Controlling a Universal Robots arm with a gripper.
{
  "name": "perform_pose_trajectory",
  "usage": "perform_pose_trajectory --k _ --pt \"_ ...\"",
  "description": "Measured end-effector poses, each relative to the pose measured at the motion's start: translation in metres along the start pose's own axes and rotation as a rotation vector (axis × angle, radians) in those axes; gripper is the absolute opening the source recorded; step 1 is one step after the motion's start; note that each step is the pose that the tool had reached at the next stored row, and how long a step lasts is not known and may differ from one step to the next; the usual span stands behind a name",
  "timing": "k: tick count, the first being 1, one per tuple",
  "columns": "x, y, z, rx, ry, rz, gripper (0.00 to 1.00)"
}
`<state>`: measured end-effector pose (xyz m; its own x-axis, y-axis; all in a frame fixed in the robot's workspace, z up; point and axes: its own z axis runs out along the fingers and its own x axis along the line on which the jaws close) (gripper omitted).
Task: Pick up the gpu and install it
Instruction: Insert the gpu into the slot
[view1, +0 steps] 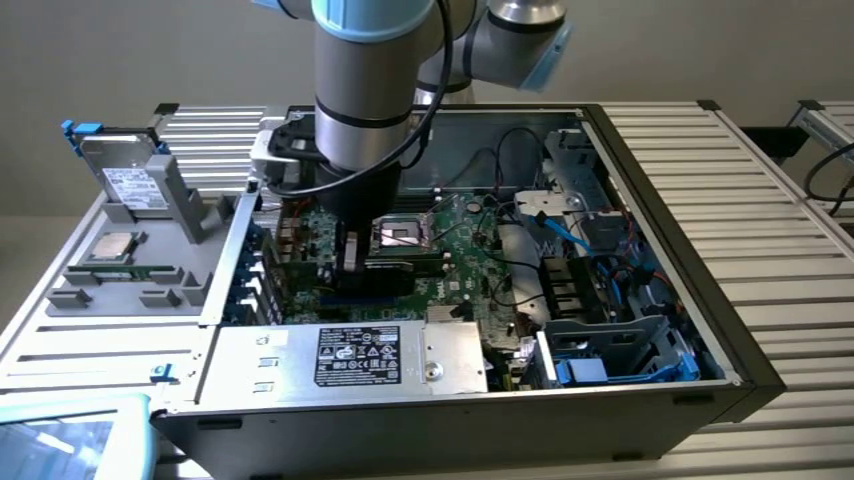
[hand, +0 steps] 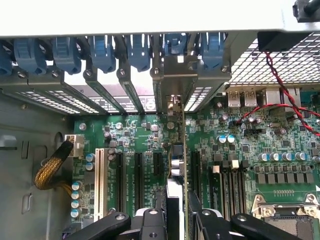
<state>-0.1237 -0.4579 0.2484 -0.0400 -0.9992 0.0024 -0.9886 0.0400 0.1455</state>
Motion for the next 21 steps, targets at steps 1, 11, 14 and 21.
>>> perform_pose_trajectory --k 1,11,14,21 --pt "0.0000 0.0000 0.0002 -0.0001 0.0002 0.000 0.28" --pt "0.0015 -0.0001 0.0005 -0.0001 0.0001 0.000 0.28" --pt "0.0015 -0.0006 0.0034 -0.0003 0.0003 0.000 0.28" --pt "0.0016 -0.0010 0.0067 -0.0006 0.0010 0.000 0.28"
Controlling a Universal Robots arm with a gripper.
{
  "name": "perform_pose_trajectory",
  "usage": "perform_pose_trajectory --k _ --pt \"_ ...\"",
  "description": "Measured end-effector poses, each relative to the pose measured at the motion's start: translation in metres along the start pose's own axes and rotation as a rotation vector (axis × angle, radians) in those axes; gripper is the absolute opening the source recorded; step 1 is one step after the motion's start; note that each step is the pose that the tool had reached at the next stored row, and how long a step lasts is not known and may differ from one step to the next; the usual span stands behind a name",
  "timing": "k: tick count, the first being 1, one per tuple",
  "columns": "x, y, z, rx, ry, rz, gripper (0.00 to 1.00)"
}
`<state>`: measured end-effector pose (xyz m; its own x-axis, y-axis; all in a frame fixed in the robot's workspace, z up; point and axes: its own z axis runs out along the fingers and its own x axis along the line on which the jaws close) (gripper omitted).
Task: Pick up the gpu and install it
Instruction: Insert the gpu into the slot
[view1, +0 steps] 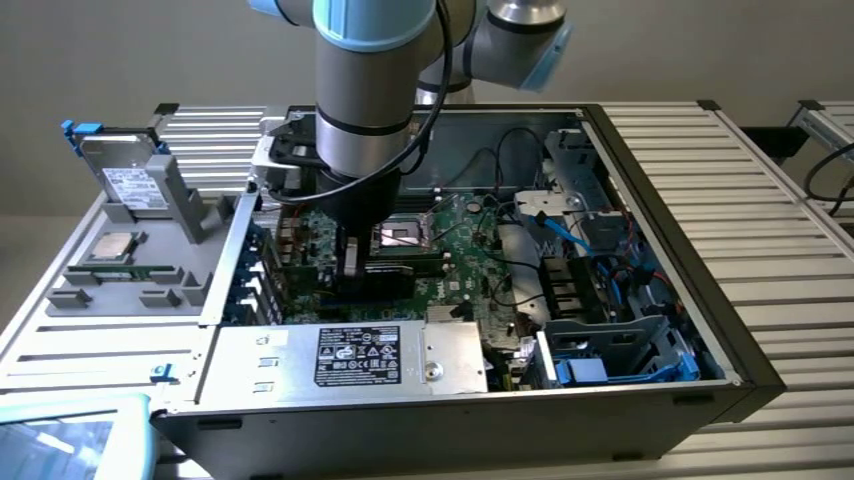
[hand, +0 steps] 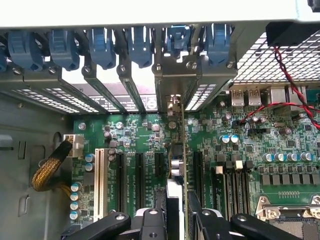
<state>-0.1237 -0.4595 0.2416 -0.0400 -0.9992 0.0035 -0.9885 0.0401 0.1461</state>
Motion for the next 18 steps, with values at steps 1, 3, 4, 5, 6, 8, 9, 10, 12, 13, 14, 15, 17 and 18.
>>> perform_pose_trajectory --k 1,3,4,5,6,8,9,10,12,13,14,15,17,18 --pt "0.0000 0.0000 0.0002 0.0000 -0.0002 0.000 0.28" --pt "-0.0001 -0.0002 0.0007 0.0006 -0.0010 0.000 0.28" --pt "-0.0001 -0.0001 0.0007 0.0006 -0.0009 0.000 0.28" --pt "-0.0001 -0.0001 0.0007 0.0006 -0.0009 0.000 0.28" --pt "-0.0001 -0.0001 0.0007 0.0005 -0.0009 0.000 0.28" --pt "-0.0001 -0.0001 0.0007 0.0005 -0.0009 0.000 0.28" --pt "-0.0001 -0.0001 0.0007 0.0004 -0.0007 0.000 0.28" --pt "-0.0001 -0.0001 0.0007 0.0004 -0.0007 0.000 0.28" --pt "-0.0001 -0.0001 0.0007 0.0004 -0.0006 0.000 0.28" --pt "-0.0001 -0.0001 0.0007 0.0005 -0.0007 0.000 0.28" --pt "-0.0001 -0.0001 0.0007 0.0005 -0.0007 0.000 0.28" --pt "-0.0001 -0.0001 0.0007 0.0005 -0.0006 0.000 0.28" --pt "-0.0001 0.0000 0.0008 0.0002 -0.0009 0.000 0.29" --pt "-0.0001 0.0000 0.0008 0.0005 -0.0008 0.000 0.29"
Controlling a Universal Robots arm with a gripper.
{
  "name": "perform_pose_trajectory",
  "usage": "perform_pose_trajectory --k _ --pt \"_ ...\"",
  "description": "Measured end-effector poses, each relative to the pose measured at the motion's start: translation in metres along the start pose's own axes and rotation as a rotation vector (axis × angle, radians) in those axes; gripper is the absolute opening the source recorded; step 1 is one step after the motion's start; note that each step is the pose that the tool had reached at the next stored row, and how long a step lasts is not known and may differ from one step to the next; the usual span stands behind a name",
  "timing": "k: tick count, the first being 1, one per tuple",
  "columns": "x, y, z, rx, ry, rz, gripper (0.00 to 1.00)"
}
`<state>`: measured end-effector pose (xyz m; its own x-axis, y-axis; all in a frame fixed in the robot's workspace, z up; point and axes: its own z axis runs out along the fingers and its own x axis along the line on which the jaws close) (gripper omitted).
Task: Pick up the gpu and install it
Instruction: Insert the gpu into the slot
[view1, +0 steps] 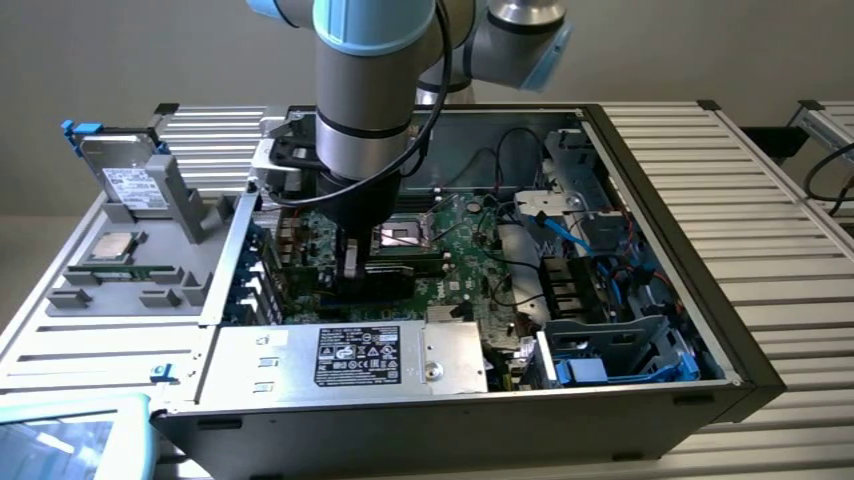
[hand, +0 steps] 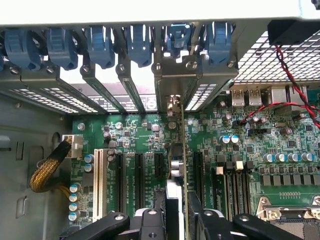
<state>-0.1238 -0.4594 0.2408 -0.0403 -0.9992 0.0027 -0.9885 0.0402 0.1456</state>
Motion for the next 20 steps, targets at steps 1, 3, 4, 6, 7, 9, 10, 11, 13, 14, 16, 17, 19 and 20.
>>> perform_pose_trajectory --k 1,3,4,6,7,9,10,11,13,14,16,17,19,20 --pt "0.000 0.0000 0.0000 0.0001 -0.0001 0.000 0.29" --pt "0.000 -0.0001 -0.0001 0.0000 0.0001 0.000 0.36" --pt "0.000 -0.0001 -0.0001 0.0000 0.0001 0.000 0.36" --pt "0.000 -0.0001 -0.0001 -0.0001 0.0001 0.000 0.36" --pt "0.000 -0.0001 -0.0001 0.0000 0.0001 0.000 0.36" --pt "0.000 -0.0001 -0.0001 0.0000 0.0002 0.000 0.36" --pt "0.000 -0.0001 -0.0001 0.0000 0.0002 0.000 0.38" --pt "0.000 -0.0001 -0.0001 0.0000 0.0002 0.000 0.38" --pt "0.000 -0.0001 -0.0001 -0.0001 0.0002 0.000 0.49" --pt "0.000 -0.0001 -0.0001 0.0000 0.0002 0.000 0.49" --pt "0.000 0.0005 -0.0042 -0.0003 0.0006 0.000 0.56" --pt "0.000 0.0012 -0.0085 -0.0001 0.0004 0.000 0.56" --pt "0.000 0.0025 -0.0174 -0.0001 0.0005 -0.001 0.56" --pt "0.000 0.0030 -0.0221 0.0000 0.0005 -0.001 0.56"
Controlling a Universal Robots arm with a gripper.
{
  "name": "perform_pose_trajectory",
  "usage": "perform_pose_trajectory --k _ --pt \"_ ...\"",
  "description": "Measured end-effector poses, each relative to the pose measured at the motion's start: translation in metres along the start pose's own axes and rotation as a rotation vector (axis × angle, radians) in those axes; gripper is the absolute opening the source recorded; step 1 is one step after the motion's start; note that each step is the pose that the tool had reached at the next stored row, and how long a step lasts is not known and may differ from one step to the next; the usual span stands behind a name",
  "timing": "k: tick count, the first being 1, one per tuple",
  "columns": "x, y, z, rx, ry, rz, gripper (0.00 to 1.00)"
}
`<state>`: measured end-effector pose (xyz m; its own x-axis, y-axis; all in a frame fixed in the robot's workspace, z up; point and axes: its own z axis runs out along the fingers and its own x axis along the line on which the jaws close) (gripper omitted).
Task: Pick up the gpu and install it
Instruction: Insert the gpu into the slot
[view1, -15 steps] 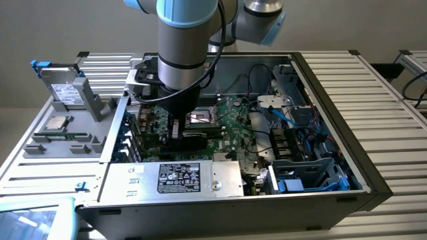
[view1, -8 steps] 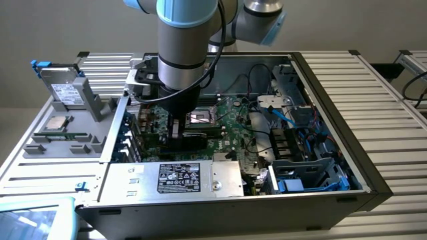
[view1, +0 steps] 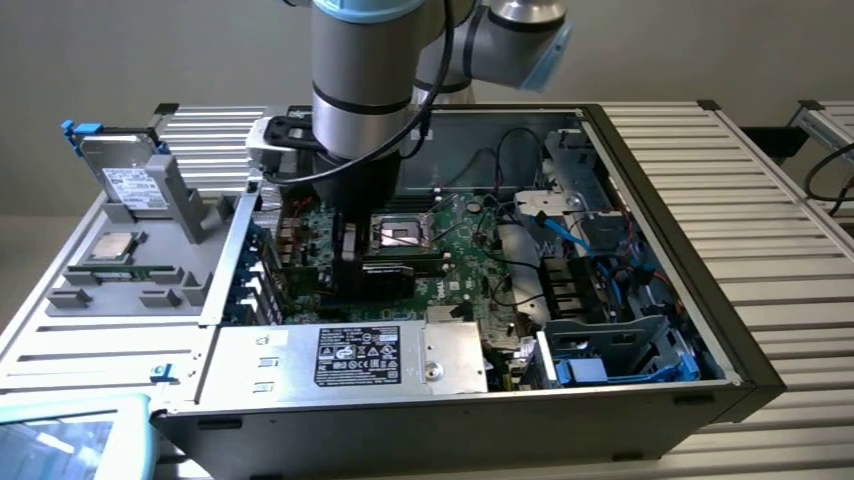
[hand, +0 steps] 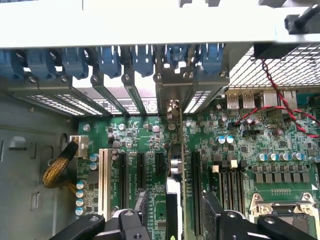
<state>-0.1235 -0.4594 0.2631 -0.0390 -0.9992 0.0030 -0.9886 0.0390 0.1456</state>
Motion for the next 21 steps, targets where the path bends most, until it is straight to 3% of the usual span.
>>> perform_pose_trajectory --k 3,5,6,9,11,14,16,17,20,21 --pt "0.000 0.0008 -0.0102 0.0013 0.0013 -0.002 0.56" --pt "0.000 0.0008 -0.0124 0.0052 0.0017 -0.004 0.56" --pt "0.000 0.0008 -0.0130 0.0114 0.0019 -0.006 0.53" --pt "0.000 0.0010 -0.0144 0.0220 0.0041 -0.010 0.40" --pt "0.000 0.0011 -0.0148 0.0307 0.0059 -0.015 0.40" --pt "0.000 0.0011 -0.0149 0.0553 0.0086 -0.026 0.40" --pt "-0.001 0.0011 -0.0153 0.0719 0.0162 -0.031 0.38" --pt "-0.002 0.0013 -0.0162 0.0765 0.0203 -0.032 0.38" --pt "-0.006 0.0024 -0.0224 0.0798 0.0352 -0.032 0.20" --pt "-0.007 0.0028 -0.0248 0.0811 0.0387 -0.032 0.20"
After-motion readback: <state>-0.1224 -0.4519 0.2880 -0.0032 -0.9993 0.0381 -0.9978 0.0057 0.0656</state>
